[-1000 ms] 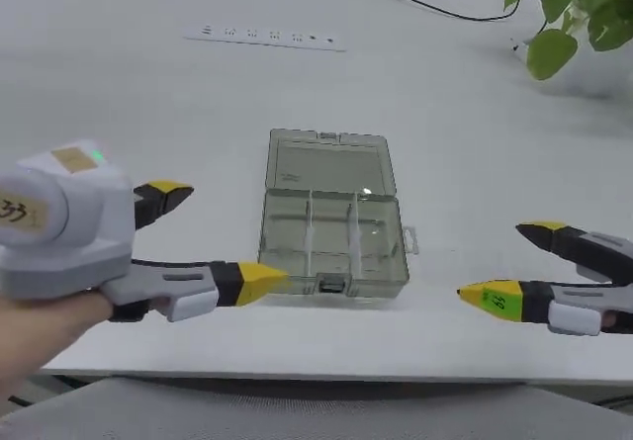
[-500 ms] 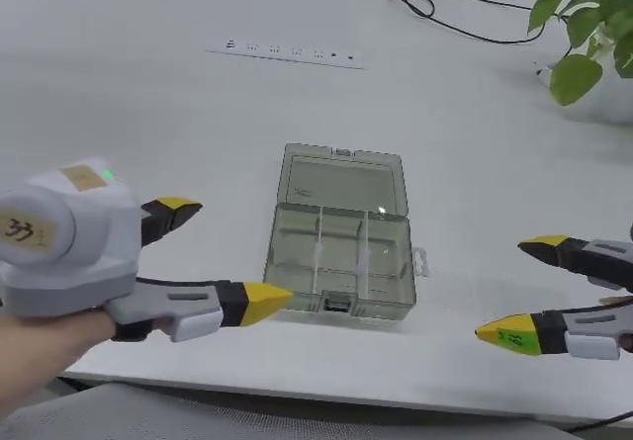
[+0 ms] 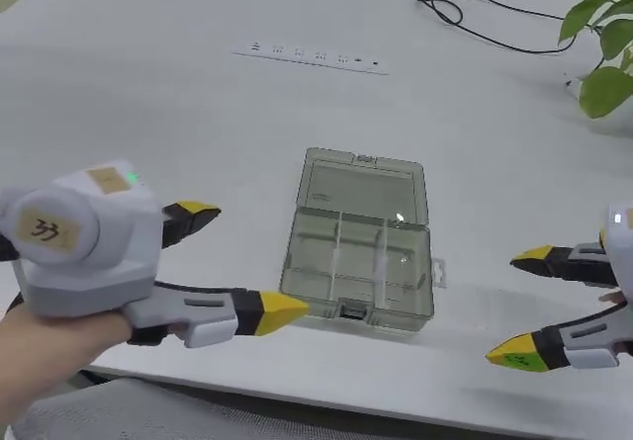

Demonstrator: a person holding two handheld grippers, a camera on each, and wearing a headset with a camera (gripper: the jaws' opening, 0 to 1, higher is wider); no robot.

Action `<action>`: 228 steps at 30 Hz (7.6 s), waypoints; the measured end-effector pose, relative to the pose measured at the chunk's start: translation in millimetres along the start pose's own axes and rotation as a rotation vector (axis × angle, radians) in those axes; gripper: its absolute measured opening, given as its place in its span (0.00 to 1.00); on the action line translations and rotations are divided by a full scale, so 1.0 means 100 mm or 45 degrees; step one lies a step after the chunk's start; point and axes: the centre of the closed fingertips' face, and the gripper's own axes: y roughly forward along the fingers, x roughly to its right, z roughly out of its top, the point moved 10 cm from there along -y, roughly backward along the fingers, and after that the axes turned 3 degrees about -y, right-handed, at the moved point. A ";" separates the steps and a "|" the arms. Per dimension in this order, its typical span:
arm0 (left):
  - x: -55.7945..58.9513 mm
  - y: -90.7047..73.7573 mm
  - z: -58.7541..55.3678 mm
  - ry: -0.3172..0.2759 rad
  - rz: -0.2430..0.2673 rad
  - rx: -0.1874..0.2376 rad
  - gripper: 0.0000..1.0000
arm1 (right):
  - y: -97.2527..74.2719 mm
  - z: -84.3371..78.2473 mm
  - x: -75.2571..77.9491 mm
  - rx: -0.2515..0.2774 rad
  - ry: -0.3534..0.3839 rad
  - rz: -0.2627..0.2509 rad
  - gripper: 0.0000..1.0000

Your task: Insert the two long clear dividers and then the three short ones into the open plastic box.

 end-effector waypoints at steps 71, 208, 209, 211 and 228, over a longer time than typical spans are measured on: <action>0.28 0.12 0.03 -0.031 -0.024 0.036 0.86 | 0.30 0.02 0.16 -0.439 -0.469 0.093 0.33; 0.98 0.98 0.40 0.408 -0.810 -0.005 0.00 | -0.55 0.88 -0.51 0.058 -0.360 0.226 0.11; 0.98 0.98 0.40 0.423 -0.811 -0.003 0.00 | -0.54 0.88 -0.51 0.057 -0.361 0.226 0.10; 0.97 0.97 0.40 0.427 -0.815 0.000 0.00 | -0.53 0.89 -0.52 0.052 -0.358 0.238 0.09; 0.98 0.94 0.35 0.442 -0.829 -0.005 0.00 | -0.47 0.92 -0.59 0.025 -0.424 0.300 0.03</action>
